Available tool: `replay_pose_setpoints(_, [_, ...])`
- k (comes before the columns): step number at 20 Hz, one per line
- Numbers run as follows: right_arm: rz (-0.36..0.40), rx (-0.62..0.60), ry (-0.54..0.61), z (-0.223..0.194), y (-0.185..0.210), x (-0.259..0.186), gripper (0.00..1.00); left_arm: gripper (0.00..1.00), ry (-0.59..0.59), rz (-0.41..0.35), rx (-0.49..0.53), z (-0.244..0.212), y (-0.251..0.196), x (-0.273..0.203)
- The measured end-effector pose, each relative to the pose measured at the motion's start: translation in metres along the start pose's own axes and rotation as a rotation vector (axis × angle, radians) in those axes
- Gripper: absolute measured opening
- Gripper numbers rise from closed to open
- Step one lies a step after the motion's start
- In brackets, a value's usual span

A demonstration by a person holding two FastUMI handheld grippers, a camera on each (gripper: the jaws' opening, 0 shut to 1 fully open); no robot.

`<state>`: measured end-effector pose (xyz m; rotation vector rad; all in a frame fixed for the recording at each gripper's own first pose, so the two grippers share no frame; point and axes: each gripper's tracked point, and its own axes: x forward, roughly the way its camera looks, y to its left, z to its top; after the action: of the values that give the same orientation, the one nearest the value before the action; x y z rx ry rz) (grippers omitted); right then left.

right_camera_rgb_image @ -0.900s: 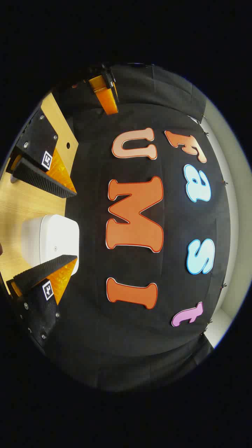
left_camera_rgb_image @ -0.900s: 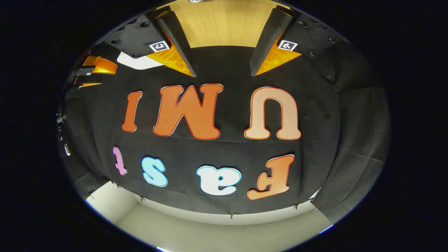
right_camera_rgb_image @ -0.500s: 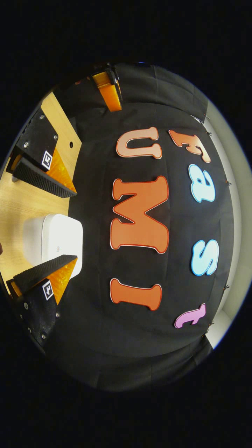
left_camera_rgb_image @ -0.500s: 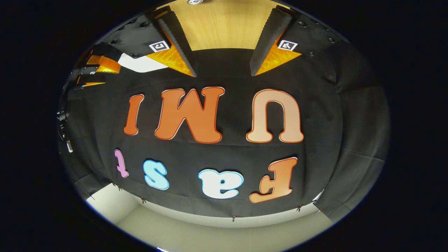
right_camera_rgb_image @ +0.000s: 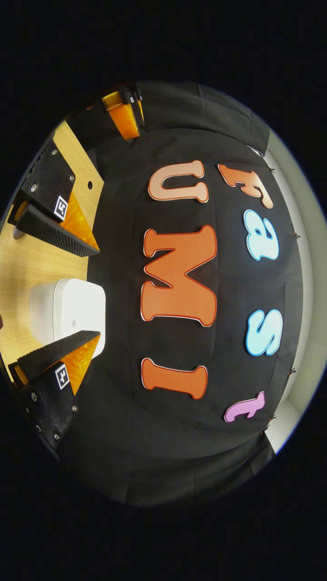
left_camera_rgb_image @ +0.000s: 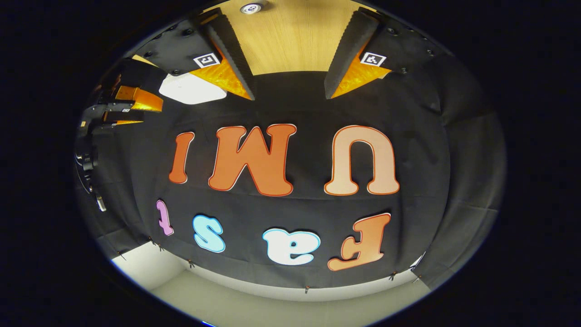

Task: Press the lid of the desktop garbage bin to open it, pick up the crumpled paper on the desktop and throw it into the bin, then pick up the pop can on the desktop and drop it into the bin, and finally close the garbage bin lid.

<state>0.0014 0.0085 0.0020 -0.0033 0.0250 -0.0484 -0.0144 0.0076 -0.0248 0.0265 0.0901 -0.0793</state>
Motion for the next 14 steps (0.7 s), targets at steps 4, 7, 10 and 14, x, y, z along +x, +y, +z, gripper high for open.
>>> replay_pose_setpoints(4, [-0.025,0.002,0.010,-0.003,0.003,-0.004,0.98,0.96,-0.001,-0.024,0.035,-0.006,0.006,-0.008])
replay_pose_setpoints(7, [-0.050,0.003,0.014,-0.002,0.002,-0.007,0.97,0.96,0.020,-0.053,0.048,-0.016,0.009,-0.015])
replay_pose_setpoints(10, [-0.081,-0.021,0.021,-0.003,-0.005,-0.001,0.90,0.96,0.047,-0.070,0.044,-0.028,0.012,-0.015])
replay_pose_setpoints(14, [-0.072,0.018,0.050,-0.009,-0.009,0.025,0.78,0.96,0.040,-0.030,0.061,-0.032,0.022,-0.012])
